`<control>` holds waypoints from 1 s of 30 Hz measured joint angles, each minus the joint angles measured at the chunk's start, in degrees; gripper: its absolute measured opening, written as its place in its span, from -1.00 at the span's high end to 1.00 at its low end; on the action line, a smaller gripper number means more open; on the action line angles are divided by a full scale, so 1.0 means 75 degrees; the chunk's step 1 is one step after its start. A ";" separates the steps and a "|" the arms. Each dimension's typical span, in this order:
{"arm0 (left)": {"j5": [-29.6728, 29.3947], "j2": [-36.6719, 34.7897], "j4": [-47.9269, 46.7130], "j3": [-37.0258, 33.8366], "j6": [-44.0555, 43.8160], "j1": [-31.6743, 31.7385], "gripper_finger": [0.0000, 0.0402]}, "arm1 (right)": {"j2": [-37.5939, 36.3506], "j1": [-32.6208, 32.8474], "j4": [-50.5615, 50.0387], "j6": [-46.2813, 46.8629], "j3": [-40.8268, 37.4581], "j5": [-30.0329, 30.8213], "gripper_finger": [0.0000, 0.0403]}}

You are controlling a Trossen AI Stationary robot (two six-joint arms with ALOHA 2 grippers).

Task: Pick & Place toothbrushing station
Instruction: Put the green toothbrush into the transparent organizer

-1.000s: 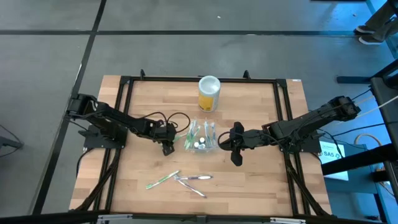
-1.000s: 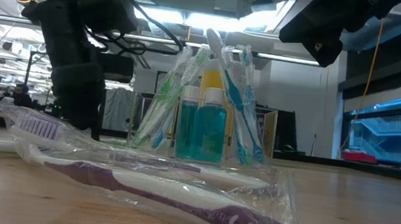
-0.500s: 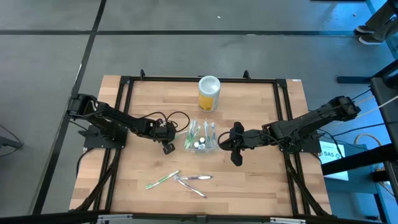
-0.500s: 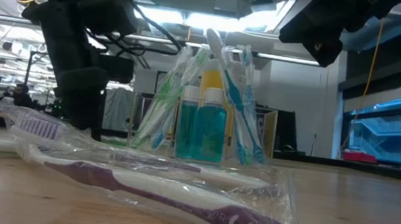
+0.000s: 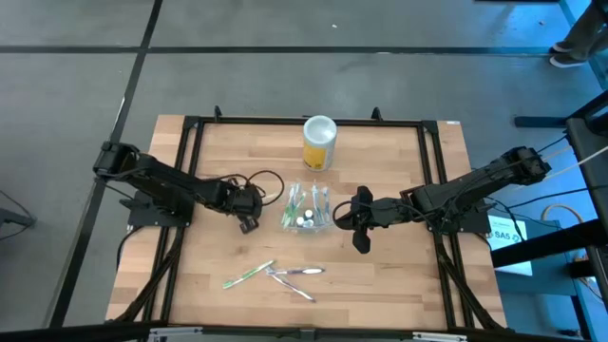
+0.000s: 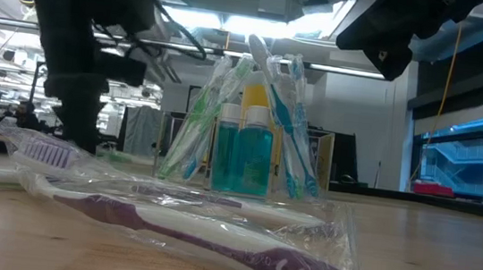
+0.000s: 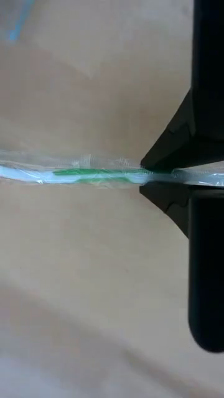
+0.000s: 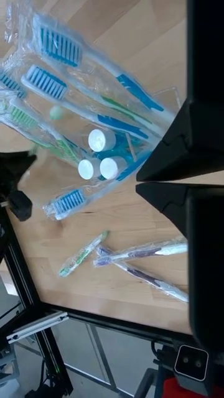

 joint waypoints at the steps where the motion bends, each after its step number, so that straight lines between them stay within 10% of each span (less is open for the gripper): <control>1: -0.0128 -0.0069 -0.0274 0.0074 -0.0070 -0.0023 0.90 | 0.0000 0.0002 0.0000 0.0000 0.0000 -0.0002 0.92; 19: -0.2748 -0.1535 -0.4189 0.2464 -0.1749 -0.2020 0.90 | 0.0003 0.0002 0.0356 -0.0437 0.0003 -0.0027 0.72; 30: -0.5105 -0.1647 -0.2611 0.3360 -0.0844 -0.4011 0.90 | 0.0006 0.0002 0.2223 -0.1880 0.0003 -0.1022 0.54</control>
